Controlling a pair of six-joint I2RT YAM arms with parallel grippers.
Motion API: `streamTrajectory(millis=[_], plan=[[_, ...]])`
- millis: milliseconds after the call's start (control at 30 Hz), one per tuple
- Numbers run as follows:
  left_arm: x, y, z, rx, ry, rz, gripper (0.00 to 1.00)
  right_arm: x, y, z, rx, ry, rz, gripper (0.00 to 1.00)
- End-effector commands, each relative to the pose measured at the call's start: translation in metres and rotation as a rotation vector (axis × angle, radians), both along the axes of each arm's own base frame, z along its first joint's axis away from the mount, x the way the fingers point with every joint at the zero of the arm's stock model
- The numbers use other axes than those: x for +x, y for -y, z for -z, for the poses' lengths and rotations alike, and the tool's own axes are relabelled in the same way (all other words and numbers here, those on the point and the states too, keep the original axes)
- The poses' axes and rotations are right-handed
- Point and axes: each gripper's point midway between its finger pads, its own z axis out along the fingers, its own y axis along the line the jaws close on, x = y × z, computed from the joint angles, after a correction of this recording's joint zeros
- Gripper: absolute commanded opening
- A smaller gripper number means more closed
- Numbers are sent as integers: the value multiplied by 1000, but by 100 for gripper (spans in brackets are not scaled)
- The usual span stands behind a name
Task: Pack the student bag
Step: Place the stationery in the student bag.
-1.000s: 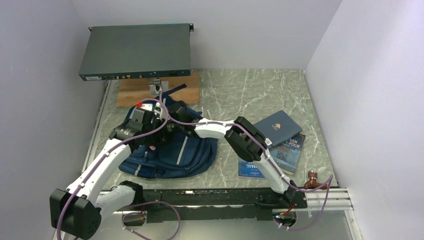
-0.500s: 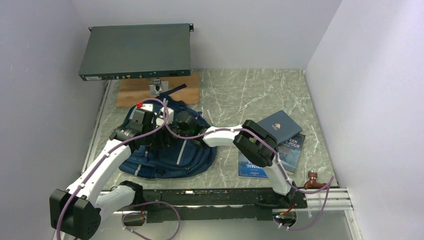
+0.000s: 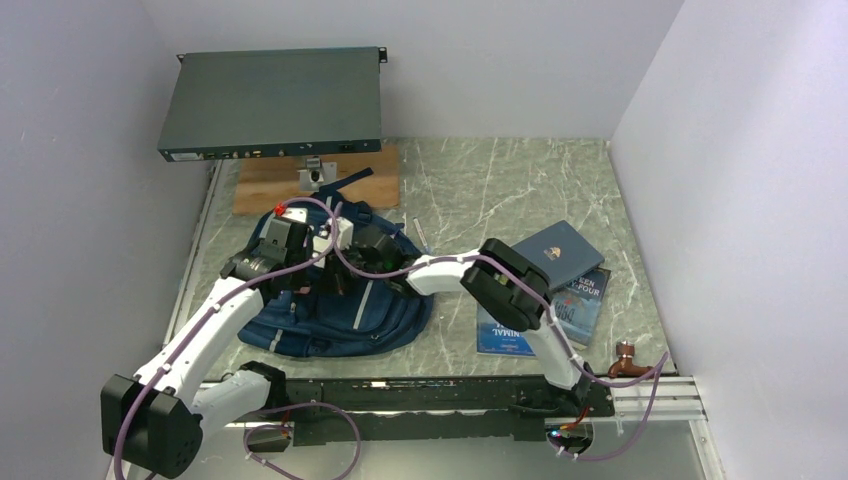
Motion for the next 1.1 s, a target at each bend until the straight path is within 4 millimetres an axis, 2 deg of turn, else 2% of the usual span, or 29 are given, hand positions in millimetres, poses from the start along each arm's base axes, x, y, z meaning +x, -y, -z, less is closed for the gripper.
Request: streamTrajectory(millis=[0,33,67,100,200,267,400,467,567,600,667,867,1000,1067], plan=[[11,9,-13,-33,54,25,0,16,-40,-35,116,70,-33,7],[11,9,-13,-34,57,26,0,16,-52,-47,150,76,-61,4],[11,9,-14,-33,59,26,0,13,-58,-48,163,74,-89,2],[11,8,-14,-28,59,23,0,13,-64,-59,194,86,-105,2],[11,7,-15,-24,63,18,0,13,-63,-70,226,92,-116,2],[11,6,-15,-20,66,14,0,15,-55,-63,187,74,-93,4],[12,3,-15,-7,63,6,0,23,-19,-33,37,39,27,10],[12,2,-16,-2,62,-1,0,22,-5,-33,8,50,53,13],[12,1,-16,-2,69,-2,0,14,2,-28,-13,41,31,18],[12,2,-17,-3,72,-2,0,11,1,-27,-2,31,20,22],[12,1,-18,-4,75,-6,0,3,-6,-29,29,20,-12,23],[12,2,-18,-5,73,-2,0,-7,-42,-41,115,-16,-99,3],[12,1,-19,-2,80,-4,0,-11,-69,-49,182,-42,-168,3],[11,-4,-21,15,89,-17,0,-9,-71,-55,193,-33,-166,3]])
